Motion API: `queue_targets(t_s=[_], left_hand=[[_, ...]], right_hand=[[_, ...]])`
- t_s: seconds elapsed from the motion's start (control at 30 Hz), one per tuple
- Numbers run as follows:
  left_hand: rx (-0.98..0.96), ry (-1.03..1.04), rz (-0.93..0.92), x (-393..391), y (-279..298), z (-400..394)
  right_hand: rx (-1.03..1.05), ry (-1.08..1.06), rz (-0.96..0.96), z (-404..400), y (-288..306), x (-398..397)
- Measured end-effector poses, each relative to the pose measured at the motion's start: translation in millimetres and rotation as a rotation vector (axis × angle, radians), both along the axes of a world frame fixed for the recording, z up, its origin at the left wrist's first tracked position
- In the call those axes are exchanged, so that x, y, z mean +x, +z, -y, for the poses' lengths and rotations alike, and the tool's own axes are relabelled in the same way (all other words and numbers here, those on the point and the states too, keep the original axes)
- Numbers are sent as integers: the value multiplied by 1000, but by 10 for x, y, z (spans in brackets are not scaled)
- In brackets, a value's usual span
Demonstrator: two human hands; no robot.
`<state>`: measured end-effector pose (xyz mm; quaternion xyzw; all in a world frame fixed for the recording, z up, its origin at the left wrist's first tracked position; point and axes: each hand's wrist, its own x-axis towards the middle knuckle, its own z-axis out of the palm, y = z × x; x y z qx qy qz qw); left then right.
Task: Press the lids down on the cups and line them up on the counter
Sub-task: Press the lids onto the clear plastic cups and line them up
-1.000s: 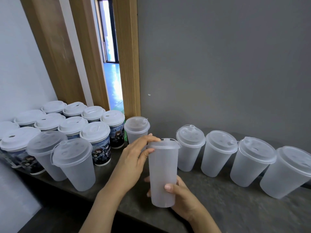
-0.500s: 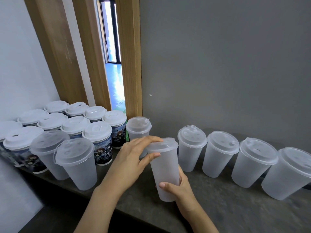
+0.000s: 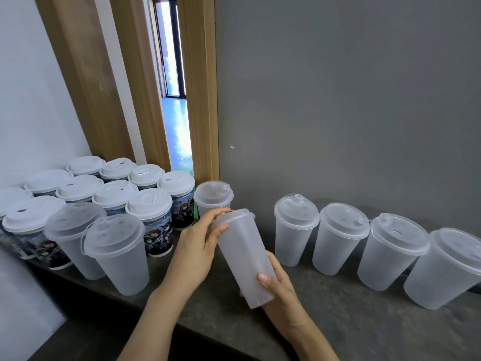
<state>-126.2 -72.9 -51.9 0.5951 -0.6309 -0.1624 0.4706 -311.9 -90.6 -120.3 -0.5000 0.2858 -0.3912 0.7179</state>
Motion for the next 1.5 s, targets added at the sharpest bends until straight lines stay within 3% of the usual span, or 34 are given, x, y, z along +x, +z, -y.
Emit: queue_targets(t_s=[0.3,0.47,0.53,0.63,0.73,0.83,0.9,1.07,1.13,1.23,1.4,1.5], left_hand=[[23,24,18,49,-71,37],[72,-9,-20,53,-97,2],[71,28,-3,57,-83,-11],[12,128,107,96,-38,-24],[15,78,194,127,4,-54],[19,47,228,136,54,-79],[-15,40,223,128,84,-88],[-70,-11,170,33,59,-76],[-60,-13,146,11,39,-60],[6,-43,118,50,31,-54],[15,0,238,41,135,-105],[-30,7,237,40,161,-117]], right_hand=[[67,39,40,1,8,-7],[-54,-68,44,-3,11,-2],[-167,-153,-26,-2,-7,-2],[-504,-332,-279,-37,-89,45],[-882,-547,-515,-58,-197,96],[-1048,-637,-639,-38,-254,108],[-1003,-613,-629,-42,-251,99],[-531,-440,-410,-16,-199,42],[-443,-380,-357,21,-196,18],[-546,-488,-408,2,-206,19],[-875,-638,-570,-27,-258,71],[-833,-582,-531,-41,-226,58]])
